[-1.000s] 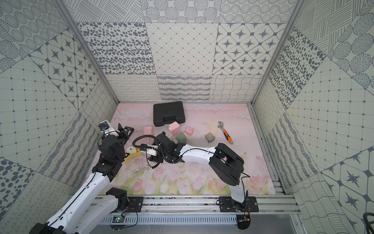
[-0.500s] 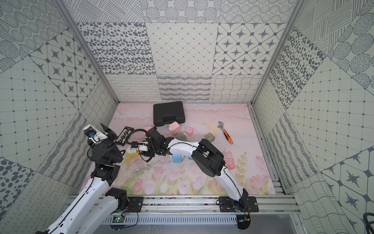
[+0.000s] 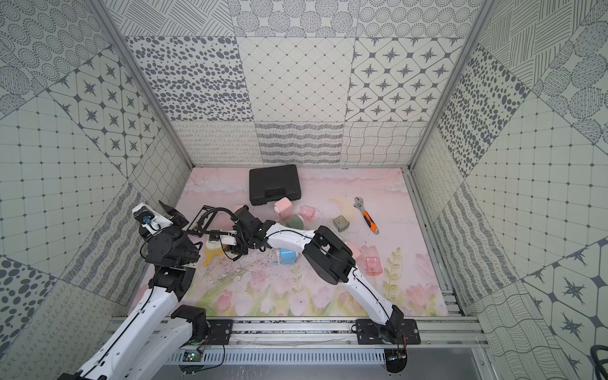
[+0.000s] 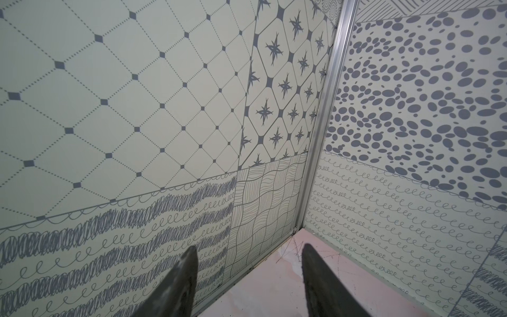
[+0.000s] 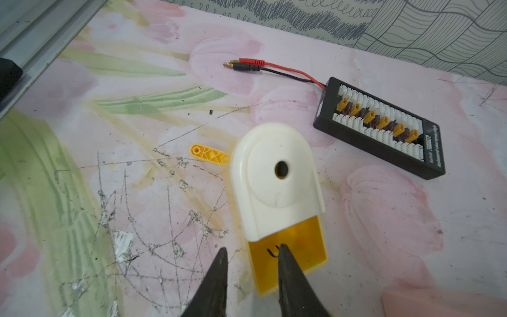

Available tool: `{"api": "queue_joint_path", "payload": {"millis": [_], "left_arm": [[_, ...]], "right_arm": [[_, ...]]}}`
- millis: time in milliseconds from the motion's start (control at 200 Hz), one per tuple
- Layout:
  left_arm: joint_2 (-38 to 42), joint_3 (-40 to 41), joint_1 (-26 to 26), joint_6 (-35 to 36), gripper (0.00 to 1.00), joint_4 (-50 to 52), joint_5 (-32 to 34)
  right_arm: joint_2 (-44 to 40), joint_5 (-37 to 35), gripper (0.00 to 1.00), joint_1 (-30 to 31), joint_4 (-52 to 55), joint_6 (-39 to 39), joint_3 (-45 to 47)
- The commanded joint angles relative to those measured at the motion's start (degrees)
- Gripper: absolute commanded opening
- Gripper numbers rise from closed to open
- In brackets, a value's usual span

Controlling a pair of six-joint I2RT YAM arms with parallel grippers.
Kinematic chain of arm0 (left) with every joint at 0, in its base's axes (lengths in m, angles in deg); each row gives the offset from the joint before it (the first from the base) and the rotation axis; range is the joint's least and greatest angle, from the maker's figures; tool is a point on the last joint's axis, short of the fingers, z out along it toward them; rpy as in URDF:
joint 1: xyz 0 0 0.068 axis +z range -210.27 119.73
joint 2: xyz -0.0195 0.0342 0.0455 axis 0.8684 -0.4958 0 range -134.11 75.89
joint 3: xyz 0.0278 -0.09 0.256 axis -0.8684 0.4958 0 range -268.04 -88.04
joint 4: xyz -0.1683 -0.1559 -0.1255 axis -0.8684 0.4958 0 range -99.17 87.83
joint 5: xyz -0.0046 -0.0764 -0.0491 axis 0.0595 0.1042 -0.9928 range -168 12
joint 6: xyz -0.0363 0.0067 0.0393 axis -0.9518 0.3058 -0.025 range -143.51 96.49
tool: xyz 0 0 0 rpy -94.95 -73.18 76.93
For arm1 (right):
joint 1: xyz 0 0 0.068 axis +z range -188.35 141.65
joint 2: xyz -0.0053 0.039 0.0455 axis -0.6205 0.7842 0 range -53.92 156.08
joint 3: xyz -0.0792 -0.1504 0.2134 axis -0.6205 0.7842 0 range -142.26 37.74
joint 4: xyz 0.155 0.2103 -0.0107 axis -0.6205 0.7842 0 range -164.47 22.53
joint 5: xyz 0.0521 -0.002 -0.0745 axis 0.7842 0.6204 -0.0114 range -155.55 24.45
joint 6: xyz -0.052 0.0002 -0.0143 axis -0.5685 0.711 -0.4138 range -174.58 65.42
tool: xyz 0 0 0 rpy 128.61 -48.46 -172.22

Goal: Put the tray back into the pencil sharpener
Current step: Pick up the pencil sharpener from the center of the board.

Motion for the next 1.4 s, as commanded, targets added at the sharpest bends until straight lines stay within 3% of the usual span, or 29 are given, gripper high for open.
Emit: {"api": "queue_joint_path", "payload": {"millis": [0,345,685,936,1091,1231,1396], "left_arm": [[-0.2,0.0,0.6,0.9,0.6,-3.5,0.7],[-0.3,-0.1,0.8,0.7,0.6,-3.3,0.1],[-0.5,0.1,1.6,0.2,0.6,-3.1,0.1],[-0.9,-1.4,1.7,1.6,0.6,-3.8,-0.5],[0.8,-9.0,1.7,-2.7,0.59,10.3,-4.4],[1.7,-18.1,1.7,-6.1,0.58,25.3,-12.2],[0.9,-28.5,1.7,-5.2,0.59,41.5,-23.4]], "right_arm": [[2.3,1.5,0.29,0.5,0.9,-0.6,-2.8],[4.9,2.1,0.2,0.8,4.8,-2.1,-7.2],[5.7,3.2,0.0,1.1,6.5,-3.3,-8.7],[1.9,5.7,0.0,1.0,1.0,-1.5,-4.6],[-6.8,6.5,0.0,0.2,-9.4,2.8,5.9],[-15.5,6.0,0.0,-0.4,-19.4,7.4,18.5],[-25.2,5.2,0.0,-1.2,-28.2,13.0,31.8]]}}
